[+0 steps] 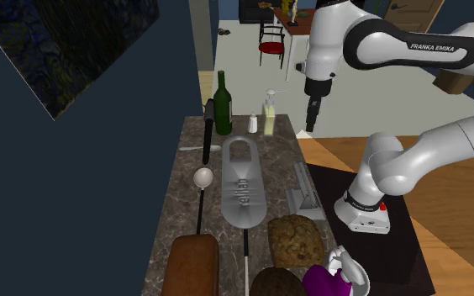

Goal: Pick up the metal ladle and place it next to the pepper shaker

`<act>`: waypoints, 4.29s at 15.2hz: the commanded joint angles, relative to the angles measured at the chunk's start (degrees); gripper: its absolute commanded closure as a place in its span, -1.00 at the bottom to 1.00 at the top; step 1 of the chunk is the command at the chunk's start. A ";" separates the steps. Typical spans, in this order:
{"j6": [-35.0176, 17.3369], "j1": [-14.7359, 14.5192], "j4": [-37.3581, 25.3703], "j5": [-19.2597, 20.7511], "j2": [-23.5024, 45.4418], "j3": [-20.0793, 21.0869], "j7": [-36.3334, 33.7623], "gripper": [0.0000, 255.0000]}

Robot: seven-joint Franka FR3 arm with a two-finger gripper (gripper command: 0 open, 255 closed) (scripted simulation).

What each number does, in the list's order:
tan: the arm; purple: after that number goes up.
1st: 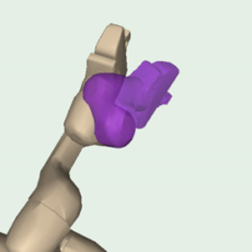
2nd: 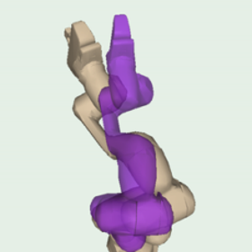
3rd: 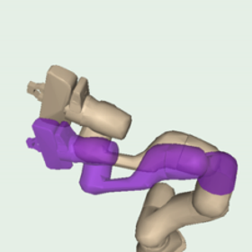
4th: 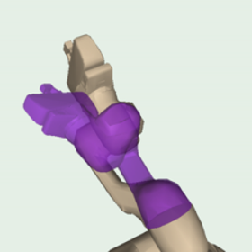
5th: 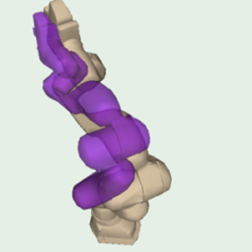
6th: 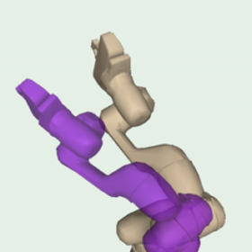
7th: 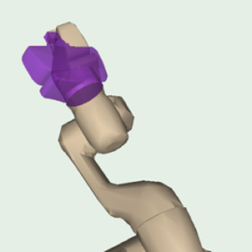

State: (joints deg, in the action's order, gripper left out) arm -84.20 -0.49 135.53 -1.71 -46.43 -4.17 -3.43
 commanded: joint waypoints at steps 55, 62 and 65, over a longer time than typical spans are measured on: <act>-32.06 -1.36 -40.46 -3.07 74.42 22.32 -84.77 1.00; -32.06 -1.36 -40.46 -3.07 74.42 22.32 -84.77 1.00; -30.85 -1.29 -41.02 -3.20 73.74 22.42 -84.90 1.00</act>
State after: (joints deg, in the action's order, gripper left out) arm -115.61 -1.78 94.86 -4.86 27.54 18.21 -88.25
